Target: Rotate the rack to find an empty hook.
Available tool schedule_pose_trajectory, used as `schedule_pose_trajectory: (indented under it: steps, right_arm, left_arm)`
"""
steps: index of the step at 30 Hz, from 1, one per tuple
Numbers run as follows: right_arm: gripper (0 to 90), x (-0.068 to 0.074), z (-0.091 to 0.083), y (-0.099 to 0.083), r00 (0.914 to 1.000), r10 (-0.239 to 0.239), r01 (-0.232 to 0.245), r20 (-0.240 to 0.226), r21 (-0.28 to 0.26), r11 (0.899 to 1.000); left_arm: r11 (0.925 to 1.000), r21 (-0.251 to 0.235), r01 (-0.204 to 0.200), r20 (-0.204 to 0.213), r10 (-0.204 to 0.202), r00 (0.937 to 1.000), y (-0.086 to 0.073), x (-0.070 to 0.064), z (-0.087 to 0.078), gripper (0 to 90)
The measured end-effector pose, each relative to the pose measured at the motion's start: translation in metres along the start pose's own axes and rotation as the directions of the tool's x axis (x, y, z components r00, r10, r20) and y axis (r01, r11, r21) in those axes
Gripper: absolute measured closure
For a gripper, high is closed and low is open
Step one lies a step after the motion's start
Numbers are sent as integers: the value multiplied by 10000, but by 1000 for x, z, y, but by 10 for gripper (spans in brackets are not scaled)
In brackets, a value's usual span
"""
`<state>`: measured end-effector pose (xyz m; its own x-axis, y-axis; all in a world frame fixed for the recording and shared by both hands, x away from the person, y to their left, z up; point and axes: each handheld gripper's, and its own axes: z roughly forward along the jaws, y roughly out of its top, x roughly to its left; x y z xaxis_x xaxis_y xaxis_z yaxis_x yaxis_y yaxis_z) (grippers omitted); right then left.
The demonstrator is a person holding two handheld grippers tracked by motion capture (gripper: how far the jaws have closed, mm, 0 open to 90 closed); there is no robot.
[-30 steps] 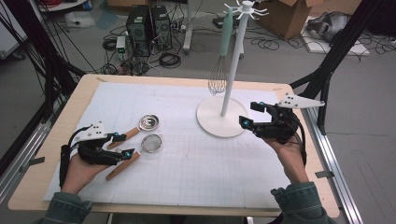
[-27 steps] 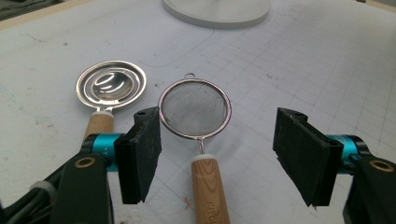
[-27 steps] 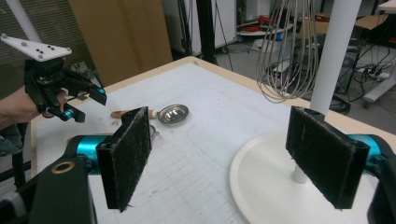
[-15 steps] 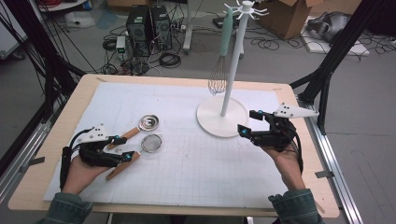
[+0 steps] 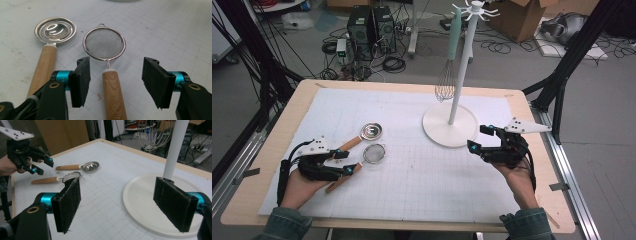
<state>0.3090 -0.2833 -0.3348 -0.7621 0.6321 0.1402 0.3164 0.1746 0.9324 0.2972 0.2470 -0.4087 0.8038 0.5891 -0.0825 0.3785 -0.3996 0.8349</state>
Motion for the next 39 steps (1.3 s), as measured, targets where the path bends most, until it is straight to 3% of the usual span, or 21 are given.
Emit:
schedule_pose_trajectory:
  steps: [17,26,39]
  right_arm:
    - [213,6,3,-14,9999,-118,117,55,189,9998]
    - [212,9,1,-23,9999,-103,101,130,229,9997]
    - [212,10,7,-32,9996,-221,213,176,480,9986]
  left_arm:
    - [9973,720,115,228,-131,9997,-9,1,16,477]
    - [9898,1424,63,159,-86,9998,-14,2,25,534]
    - [9849,1717,233,34,-243,9997,-14,4,34,597]
